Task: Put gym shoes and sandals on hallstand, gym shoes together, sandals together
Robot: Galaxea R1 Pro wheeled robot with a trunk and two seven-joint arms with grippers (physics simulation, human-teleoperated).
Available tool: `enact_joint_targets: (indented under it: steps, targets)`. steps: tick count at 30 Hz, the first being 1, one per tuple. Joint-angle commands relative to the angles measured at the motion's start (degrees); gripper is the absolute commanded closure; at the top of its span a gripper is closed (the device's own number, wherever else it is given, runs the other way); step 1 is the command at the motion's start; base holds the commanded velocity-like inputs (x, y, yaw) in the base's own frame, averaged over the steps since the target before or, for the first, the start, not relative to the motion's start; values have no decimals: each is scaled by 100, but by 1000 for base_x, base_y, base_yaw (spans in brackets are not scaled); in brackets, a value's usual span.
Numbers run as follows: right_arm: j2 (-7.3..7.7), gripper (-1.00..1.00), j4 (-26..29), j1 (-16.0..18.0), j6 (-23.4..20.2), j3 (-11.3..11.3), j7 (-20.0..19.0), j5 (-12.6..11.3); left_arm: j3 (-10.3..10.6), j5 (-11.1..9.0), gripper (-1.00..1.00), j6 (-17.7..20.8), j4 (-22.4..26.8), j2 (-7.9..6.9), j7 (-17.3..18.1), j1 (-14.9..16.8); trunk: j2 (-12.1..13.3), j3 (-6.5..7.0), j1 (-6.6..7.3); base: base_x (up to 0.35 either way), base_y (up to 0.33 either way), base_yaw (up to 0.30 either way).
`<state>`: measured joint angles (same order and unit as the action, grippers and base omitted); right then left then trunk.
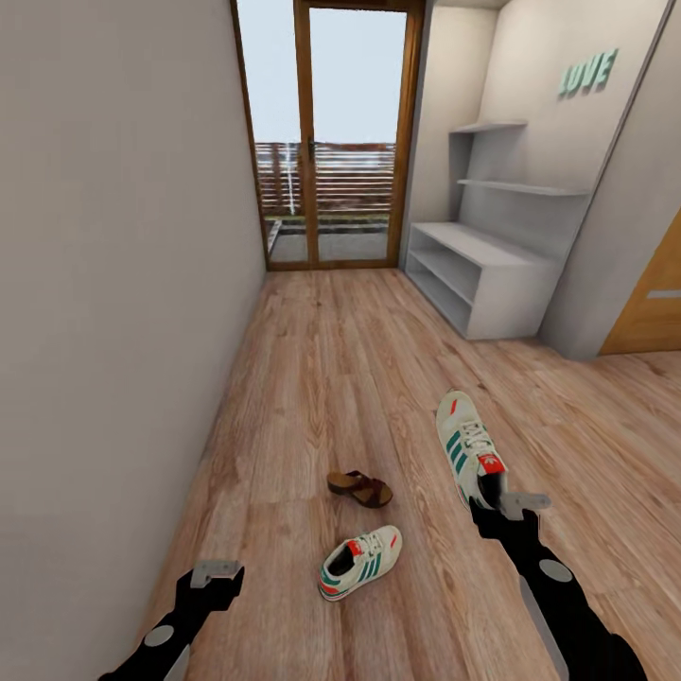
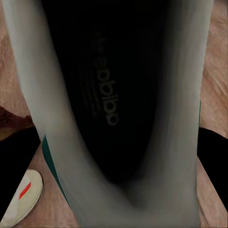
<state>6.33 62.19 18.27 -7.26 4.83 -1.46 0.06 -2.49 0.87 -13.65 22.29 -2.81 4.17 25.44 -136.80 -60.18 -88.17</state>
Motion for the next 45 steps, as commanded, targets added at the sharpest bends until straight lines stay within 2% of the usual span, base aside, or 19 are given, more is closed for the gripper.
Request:
enact_joint_targets:
  steps: [1, 4, 5, 8, 10, 13, 18, 30, 42, 45]
  targets:
    - [-1, 100, 14, 1, -33, 7, -22, -1, -24, 18, -100, -10, -3, 1, 57, 5, -2, -5, 1, 0, 0, 0]
    - [1, 100, 28, 1, -39, 8, -24, -3, -25, 97, -100, 15, 1, 4, 220, 18, -2, -5, 1, 0, 0, -5]
    - [9, 100, 34, 1, -45, 20, -28, -3, -30, 321, -100, 52, 4, 6, 624, 78, -2, -4, 1, 0, 0, -211]
    - [13, 100, 36, 1, -46, 23, -29, -4, -35, 446, -100, 105, 31, 11, 797, 97, -2, 0, 1, 0, 0, -240]
    - [15, 100, 38, 1, -47, 26, -29, -2, -37, 573, -100, 345, 84, 15, 932, 115, -2, 4, 1, 0, 0, -272]
    - [16, 100, 38, 1, -47, 26, -29, -1, -37, 630, -100, 613, 130, 17, 997, 123, -2, 10, 1, 0, 0, -284]
    - [17, 100, 36, 1, -50, 20, -29, -4, -33, 664, -100, 818, 225, 11, 1033, 127, -2, 21, 1, 0, 0, -291]
    - [10, 100, 36, 1, -56, 8, -26, -4, -32, 673, -100, 885, 249, 11, 1036, 123, -2, 45, 1, 58, 0, -281]
    - [8, 100, 138, 1, -59, 15, -22, -3, -35, 678, -100, 891, 250, 18, 1034, 123, -2, 48, 1, 306, 0, -45]
    - [8, 100, 162, 1, -56, 17, -21, 3, -24, 676, -100, 878, 256, -22, 1031, 77, -2, 48, 1, 120, 0, -1]
